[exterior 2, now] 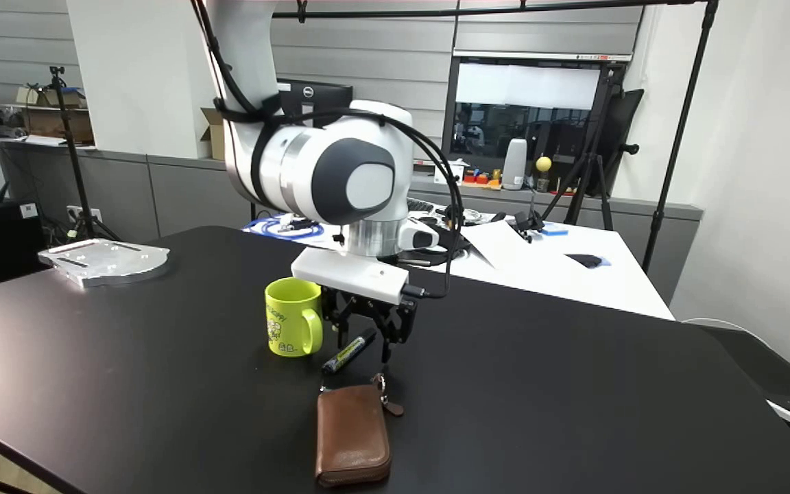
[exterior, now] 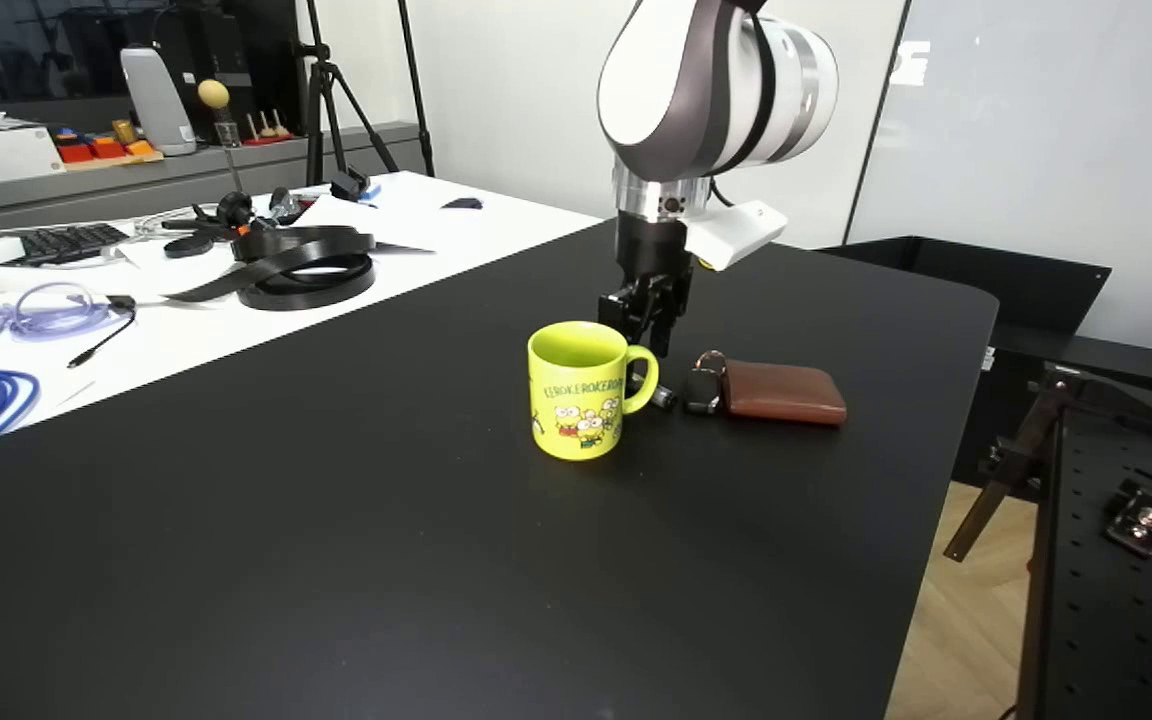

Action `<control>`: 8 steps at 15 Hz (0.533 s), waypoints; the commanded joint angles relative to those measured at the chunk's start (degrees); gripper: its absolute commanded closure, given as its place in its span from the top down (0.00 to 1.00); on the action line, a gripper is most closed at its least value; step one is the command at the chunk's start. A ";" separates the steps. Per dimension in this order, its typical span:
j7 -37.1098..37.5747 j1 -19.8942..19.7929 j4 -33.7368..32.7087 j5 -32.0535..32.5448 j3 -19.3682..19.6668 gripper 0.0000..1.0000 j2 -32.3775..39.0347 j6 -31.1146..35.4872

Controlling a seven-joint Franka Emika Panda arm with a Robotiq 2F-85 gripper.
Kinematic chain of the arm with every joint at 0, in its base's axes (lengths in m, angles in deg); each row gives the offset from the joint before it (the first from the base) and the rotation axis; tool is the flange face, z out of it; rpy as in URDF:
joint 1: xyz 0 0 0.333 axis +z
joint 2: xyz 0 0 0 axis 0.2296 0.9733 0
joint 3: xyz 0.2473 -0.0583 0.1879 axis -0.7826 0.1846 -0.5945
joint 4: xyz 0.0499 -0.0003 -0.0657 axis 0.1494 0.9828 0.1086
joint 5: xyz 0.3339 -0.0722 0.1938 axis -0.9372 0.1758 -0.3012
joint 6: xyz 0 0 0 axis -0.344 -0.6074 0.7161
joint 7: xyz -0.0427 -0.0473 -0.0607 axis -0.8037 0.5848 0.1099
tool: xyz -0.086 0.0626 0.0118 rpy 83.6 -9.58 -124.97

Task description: Put the marker in the mug

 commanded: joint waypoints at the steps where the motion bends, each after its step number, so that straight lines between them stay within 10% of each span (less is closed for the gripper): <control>1: -0.02 -0.67 -1.52 -0.06 -0.41 0.45 0.71 -1.24; 8: -0.30 -0.54 -1.90 0.02 -0.59 0.01 0.66 -2.66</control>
